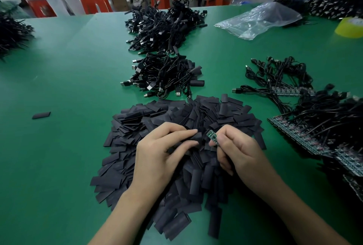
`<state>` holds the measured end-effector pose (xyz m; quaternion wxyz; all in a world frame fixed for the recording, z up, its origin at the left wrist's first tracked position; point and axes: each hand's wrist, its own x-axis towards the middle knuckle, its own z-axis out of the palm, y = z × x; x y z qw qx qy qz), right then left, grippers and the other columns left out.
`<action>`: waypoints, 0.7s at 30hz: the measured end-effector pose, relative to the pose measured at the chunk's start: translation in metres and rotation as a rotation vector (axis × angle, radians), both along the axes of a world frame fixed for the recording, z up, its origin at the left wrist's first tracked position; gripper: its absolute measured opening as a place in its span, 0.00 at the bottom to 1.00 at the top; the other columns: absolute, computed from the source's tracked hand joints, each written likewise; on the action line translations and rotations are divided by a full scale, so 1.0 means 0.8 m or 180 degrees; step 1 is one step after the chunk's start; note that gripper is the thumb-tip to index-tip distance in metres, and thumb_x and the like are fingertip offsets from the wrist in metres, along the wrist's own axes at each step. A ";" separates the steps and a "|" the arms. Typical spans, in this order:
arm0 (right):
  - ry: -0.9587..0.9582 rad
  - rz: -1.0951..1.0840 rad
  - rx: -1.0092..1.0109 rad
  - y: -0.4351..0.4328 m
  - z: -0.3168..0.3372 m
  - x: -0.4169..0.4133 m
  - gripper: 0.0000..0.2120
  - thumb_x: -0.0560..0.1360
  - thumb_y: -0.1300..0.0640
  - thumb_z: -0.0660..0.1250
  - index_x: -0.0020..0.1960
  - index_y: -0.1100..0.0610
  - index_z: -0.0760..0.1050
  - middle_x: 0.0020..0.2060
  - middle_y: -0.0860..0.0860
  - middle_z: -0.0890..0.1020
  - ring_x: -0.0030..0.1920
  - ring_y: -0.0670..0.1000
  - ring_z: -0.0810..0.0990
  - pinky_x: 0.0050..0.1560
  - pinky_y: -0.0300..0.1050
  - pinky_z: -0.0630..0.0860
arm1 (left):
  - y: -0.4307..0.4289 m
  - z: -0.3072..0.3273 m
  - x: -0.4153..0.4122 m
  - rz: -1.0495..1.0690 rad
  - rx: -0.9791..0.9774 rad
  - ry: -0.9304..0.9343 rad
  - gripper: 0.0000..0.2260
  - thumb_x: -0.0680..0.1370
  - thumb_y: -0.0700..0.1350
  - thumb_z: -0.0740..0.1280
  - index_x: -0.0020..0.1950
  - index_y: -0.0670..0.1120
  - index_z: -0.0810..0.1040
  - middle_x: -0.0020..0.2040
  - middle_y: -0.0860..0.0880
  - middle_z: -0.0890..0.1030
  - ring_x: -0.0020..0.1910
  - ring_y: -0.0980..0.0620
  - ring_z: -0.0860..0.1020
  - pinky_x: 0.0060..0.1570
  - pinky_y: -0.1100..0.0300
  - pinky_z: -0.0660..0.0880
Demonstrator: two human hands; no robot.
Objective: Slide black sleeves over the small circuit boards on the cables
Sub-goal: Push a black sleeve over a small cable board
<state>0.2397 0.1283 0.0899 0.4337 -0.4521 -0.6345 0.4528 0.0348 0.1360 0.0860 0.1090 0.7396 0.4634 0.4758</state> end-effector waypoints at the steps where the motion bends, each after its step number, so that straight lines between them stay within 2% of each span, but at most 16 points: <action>1: 0.0006 0.0032 -0.0025 -0.001 -0.001 0.000 0.14 0.84 0.49 0.58 0.43 0.53 0.73 0.24 0.53 0.72 0.24 0.53 0.69 0.29 0.51 0.71 | 0.000 0.000 0.001 -0.0018 0.0010 0.0023 0.08 0.76 0.46 0.76 0.55 0.47 0.88 0.49 0.54 0.83 0.49 0.58 0.81 0.51 0.67 0.75; 3: 0.0022 0.0077 -0.0046 -0.001 -0.002 0.002 0.15 0.83 0.48 0.58 0.44 0.57 0.74 0.24 0.52 0.73 0.23 0.51 0.68 0.28 0.45 0.68 | -0.001 -0.001 0.000 -0.0060 0.0044 0.0059 0.08 0.77 0.47 0.75 0.55 0.48 0.88 0.49 0.55 0.83 0.48 0.58 0.82 0.50 0.64 0.77; 5: 0.0034 0.0140 -0.0059 -0.001 -0.002 0.002 0.16 0.83 0.48 0.59 0.44 0.59 0.74 0.23 0.52 0.73 0.23 0.50 0.68 0.29 0.43 0.68 | -0.001 -0.002 -0.001 -0.0095 0.0086 0.0083 0.08 0.78 0.48 0.74 0.55 0.48 0.88 0.49 0.55 0.83 0.48 0.58 0.82 0.48 0.62 0.78; 9: 0.0003 0.0199 -0.0009 -0.002 0.000 0.000 0.16 0.83 0.53 0.59 0.43 0.63 0.74 0.23 0.50 0.72 0.24 0.46 0.67 0.35 0.29 0.70 | 0.000 -0.004 -0.002 -0.0108 0.0171 0.0168 0.08 0.78 0.49 0.74 0.56 0.49 0.88 0.50 0.56 0.82 0.47 0.59 0.81 0.46 0.59 0.79; 10: -0.0031 0.0206 0.0022 -0.003 0.001 0.000 0.15 0.83 0.53 0.59 0.42 0.62 0.73 0.22 0.50 0.72 0.24 0.45 0.67 0.36 0.29 0.70 | 0.001 -0.004 -0.003 -0.0106 0.0192 0.0204 0.09 0.78 0.49 0.74 0.56 0.50 0.88 0.50 0.56 0.82 0.47 0.59 0.81 0.45 0.60 0.79; 13: -0.0167 0.0256 0.0048 -0.004 0.004 0.001 0.14 0.83 0.54 0.60 0.40 0.55 0.73 0.23 0.49 0.72 0.24 0.44 0.67 0.34 0.33 0.70 | 0.002 -0.004 -0.005 -0.0145 0.0234 0.0299 0.09 0.79 0.49 0.74 0.58 0.50 0.87 0.51 0.56 0.82 0.46 0.60 0.81 0.46 0.62 0.78; 17: -0.0259 0.0344 -0.0083 -0.004 0.004 0.003 0.13 0.84 0.57 0.61 0.41 0.52 0.75 0.24 0.50 0.72 0.25 0.44 0.68 0.32 0.31 0.68 | 0.004 -0.002 -0.012 -0.0394 0.0205 0.0535 0.10 0.80 0.48 0.73 0.60 0.48 0.86 0.52 0.53 0.81 0.46 0.60 0.79 0.47 0.65 0.77; 21: -0.0433 0.0377 -0.0078 -0.005 0.003 0.004 0.15 0.84 0.57 0.62 0.40 0.46 0.75 0.25 0.53 0.73 0.25 0.45 0.68 0.29 0.41 0.66 | 0.005 0.004 -0.018 -0.0576 0.0203 0.0769 0.10 0.80 0.46 0.73 0.61 0.47 0.86 0.53 0.52 0.80 0.45 0.60 0.78 0.48 0.66 0.76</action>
